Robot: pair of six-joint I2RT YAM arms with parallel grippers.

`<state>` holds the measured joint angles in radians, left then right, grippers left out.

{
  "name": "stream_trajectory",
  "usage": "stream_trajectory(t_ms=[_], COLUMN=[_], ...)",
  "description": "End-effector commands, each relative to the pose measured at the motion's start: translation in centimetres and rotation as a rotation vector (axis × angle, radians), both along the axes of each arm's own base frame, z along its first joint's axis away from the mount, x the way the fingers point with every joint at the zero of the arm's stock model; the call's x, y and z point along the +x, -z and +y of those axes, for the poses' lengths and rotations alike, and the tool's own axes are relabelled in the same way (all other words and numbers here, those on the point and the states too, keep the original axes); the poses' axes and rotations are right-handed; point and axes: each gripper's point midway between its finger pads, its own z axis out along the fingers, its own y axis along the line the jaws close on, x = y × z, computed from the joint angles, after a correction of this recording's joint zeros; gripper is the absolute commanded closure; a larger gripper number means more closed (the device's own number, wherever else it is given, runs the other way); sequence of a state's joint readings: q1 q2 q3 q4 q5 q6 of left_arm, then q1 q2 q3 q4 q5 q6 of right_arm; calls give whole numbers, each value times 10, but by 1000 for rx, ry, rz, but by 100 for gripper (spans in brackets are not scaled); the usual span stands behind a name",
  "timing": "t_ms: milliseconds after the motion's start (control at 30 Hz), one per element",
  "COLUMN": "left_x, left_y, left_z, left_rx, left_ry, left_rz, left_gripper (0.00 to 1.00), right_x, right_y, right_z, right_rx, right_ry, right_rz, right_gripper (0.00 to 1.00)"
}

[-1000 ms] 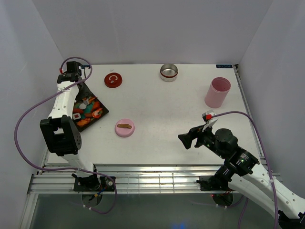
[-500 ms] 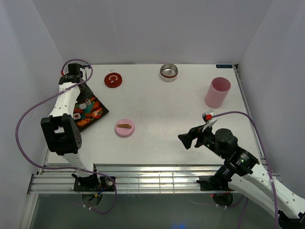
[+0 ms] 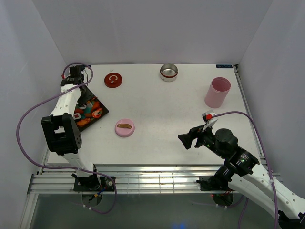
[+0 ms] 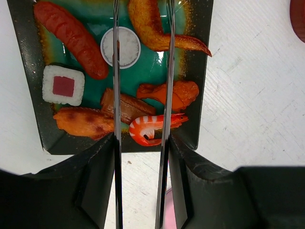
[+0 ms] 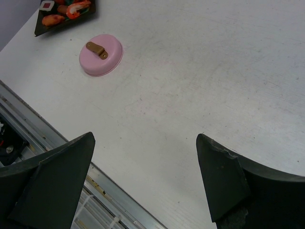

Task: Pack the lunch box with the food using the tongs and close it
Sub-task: Pick up the fake food from the plate.

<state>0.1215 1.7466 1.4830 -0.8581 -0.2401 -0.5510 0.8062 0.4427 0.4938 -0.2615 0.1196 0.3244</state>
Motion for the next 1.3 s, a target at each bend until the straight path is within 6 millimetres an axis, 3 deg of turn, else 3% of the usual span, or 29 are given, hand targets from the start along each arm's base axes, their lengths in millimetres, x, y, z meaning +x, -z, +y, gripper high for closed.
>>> stream_trajectory(t_ms=[0, 400, 867, 1267], left_x=[2, 5, 3, 11], left_y=[-6, -3, 0, -33], left_z=[-2, -9, -16, -14], left_rx=[-20, -53, -77, -54], left_ry=[-22, -4, 18, 42], left_rz=[-46, -51, -38, -104], left_gripper=[44, 46, 56, 89], right_x=[1, -1, -1, 1], right_y=[-15, -16, -16, -15], right_z=[2, 3, 3, 2], right_rx=[31, 36, 33, 27], right_ry=[-13, -21, -26, -12], right_rz=[-48, -51, -49, -46], right_gripper=[8, 8, 8, 8])
